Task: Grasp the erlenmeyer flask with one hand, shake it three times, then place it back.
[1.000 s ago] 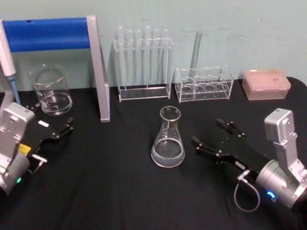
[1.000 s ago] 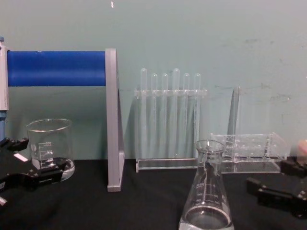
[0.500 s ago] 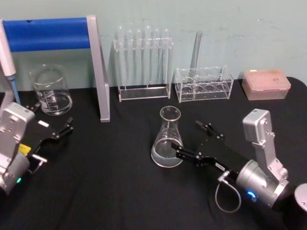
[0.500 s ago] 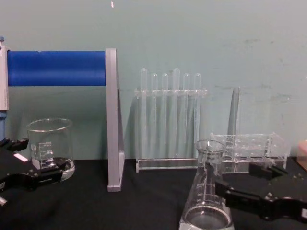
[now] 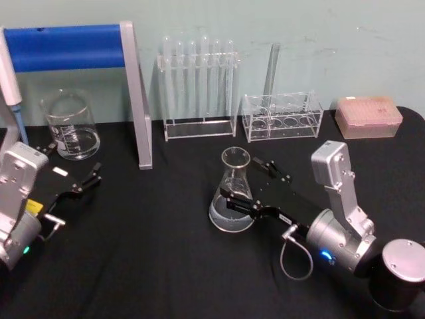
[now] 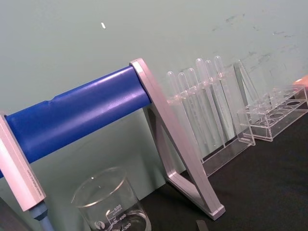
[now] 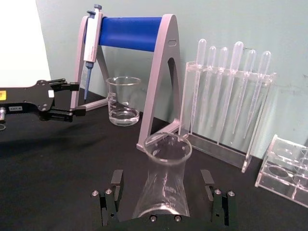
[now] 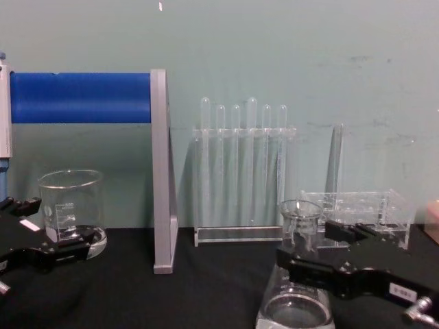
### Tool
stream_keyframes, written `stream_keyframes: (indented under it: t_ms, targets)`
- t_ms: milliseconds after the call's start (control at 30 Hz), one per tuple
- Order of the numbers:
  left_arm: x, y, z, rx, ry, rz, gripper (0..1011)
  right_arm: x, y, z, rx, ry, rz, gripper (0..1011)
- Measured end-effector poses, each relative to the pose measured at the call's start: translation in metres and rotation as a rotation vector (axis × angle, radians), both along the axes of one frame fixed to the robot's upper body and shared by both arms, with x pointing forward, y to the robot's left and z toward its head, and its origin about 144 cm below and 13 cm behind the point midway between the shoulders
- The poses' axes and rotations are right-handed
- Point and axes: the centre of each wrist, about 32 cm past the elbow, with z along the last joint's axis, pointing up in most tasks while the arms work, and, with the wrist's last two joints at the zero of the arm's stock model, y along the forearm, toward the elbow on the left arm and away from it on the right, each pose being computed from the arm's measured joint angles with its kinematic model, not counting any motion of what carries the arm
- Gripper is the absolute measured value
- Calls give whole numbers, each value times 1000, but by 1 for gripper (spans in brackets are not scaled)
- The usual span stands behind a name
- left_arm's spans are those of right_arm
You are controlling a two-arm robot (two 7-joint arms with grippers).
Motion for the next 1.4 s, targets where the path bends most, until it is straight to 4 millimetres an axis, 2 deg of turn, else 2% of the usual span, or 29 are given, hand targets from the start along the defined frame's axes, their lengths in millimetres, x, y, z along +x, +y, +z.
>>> stream_keyframes:
  t_ms: [467,1033,1267,1400]
  targets:
    - [0,0,0,0,0,0,1001,22,14,0,-1,-22,-3,1003]
    - [0,0,0,0,0,0,1001,26,16,1,-3,-28,-6,1003]
    - [0,0,0,0,0,0,1001,26,16,1,-2,-28,-5,881]
    - [0,0,0,0,0,0,1001,25,16,1,-2,-28,-6,760]
